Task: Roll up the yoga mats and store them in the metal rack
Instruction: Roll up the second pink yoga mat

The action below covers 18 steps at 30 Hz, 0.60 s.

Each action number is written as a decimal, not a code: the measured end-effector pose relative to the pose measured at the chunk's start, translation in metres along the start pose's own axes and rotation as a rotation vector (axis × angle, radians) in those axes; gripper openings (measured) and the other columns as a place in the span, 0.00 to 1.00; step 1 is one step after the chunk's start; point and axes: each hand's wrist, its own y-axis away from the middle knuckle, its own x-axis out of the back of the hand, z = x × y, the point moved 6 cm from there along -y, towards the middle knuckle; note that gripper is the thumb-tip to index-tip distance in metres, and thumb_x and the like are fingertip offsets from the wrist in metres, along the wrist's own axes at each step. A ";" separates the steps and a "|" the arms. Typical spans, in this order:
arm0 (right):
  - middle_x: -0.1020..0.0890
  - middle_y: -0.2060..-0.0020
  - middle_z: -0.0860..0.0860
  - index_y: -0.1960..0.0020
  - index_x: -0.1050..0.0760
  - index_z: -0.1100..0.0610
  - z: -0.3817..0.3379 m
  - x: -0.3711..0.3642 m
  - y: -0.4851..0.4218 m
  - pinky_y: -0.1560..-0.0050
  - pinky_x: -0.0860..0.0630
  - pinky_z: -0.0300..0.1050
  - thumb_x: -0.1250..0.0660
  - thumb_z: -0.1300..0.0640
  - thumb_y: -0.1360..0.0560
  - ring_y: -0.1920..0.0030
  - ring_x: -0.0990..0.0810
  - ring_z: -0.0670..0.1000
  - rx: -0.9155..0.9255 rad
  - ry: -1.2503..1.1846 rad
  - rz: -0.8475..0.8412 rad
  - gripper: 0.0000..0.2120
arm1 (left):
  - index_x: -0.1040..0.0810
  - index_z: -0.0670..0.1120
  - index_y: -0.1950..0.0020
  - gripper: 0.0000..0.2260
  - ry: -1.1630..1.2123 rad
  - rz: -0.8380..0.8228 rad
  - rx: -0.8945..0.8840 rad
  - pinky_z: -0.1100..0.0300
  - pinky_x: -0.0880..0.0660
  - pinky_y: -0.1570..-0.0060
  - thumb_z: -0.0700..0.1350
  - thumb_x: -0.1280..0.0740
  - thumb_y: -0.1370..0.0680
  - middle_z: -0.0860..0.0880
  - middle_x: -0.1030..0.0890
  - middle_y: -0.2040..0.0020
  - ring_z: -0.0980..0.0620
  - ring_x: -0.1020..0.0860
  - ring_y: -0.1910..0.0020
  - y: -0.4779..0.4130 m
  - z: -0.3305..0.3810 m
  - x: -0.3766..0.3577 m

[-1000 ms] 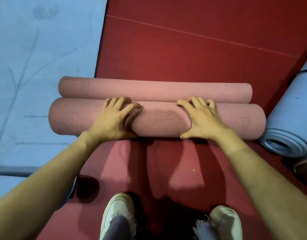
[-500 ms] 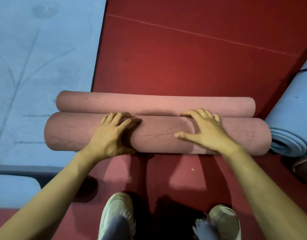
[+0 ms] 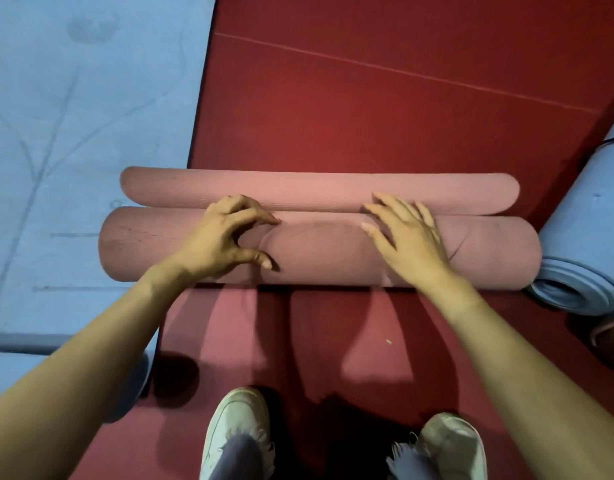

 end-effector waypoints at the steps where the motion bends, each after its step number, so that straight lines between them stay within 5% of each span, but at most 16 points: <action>1: 0.30 0.30 0.49 0.32 0.29 0.51 -0.002 -0.002 0.005 0.28 0.49 0.53 0.52 0.37 0.25 0.29 0.35 0.49 0.018 0.011 0.034 0.30 | 0.19 0.52 0.44 0.28 -0.027 0.043 -0.007 0.45 0.27 0.51 0.68 0.31 0.36 0.50 0.22 0.49 0.47 0.25 0.52 0.000 -0.002 0.002; 7: 0.29 0.33 0.52 0.31 0.31 0.51 -0.001 -0.006 0.008 0.30 0.47 0.54 0.49 0.35 0.26 0.31 0.35 0.53 0.063 0.115 0.055 0.31 | 0.17 0.50 0.45 0.26 -0.160 0.236 0.080 0.59 0.40 0.51 0.67 0.41 0.27 0.50 0.20 0.46 0.48 0.28 0.48 0.011 -0.004 -0.002; 13: 0.30 0.37 0.48 0.34 0.34 0.44 -0.004 -0.001 -0.017 0.34 0.45 0.53 0.55 0.29 0.27 0.33 0.37 0.51 -0.062 0.150 -0.068 0.30 | 0.22 0.47 0.39 0.16 -0.207 0.295 0.098 0.50 0.38 0.40 0.54 0.38 0.22 0.46 0.23 0.40 0.41 0.29 0.40 0.021 0.010 -0.017; 16: 0.32 0.34 0.50 0.34 0.33 0.46 -0.013 -0.007 -0.037 0.34 0.45 0.59 0.54 0.31 0.25 0.31 0.39 0.54 -0.141 0.141 -0.214 0.28 | 0.24 0.47 0.38 0.27 -0.292 0.238 0.115 0.48 0.38 0.40 0.65 0.36 0.28 0.47 0.25 0.39 0.43 0.31 0.38 0.018 0.011 -0.017; 18: 0.39 0.27 0.50 0.27 0.42 0.44 -0.021 -0.015 -0.047 0.31 0.50 0.63 0.55 0.31 0.24 0.26 0.46 0.53 -0.137 0.106 -0.304 0.31 | 0.25 0.46 0.37 0.37 -0.338 0.172 0.085 0.46 0.38 0.39 0.72 0.35 0.35 0.45 0.26 0.38 0.42 0.31 0.38 0.016 0.010 -0.017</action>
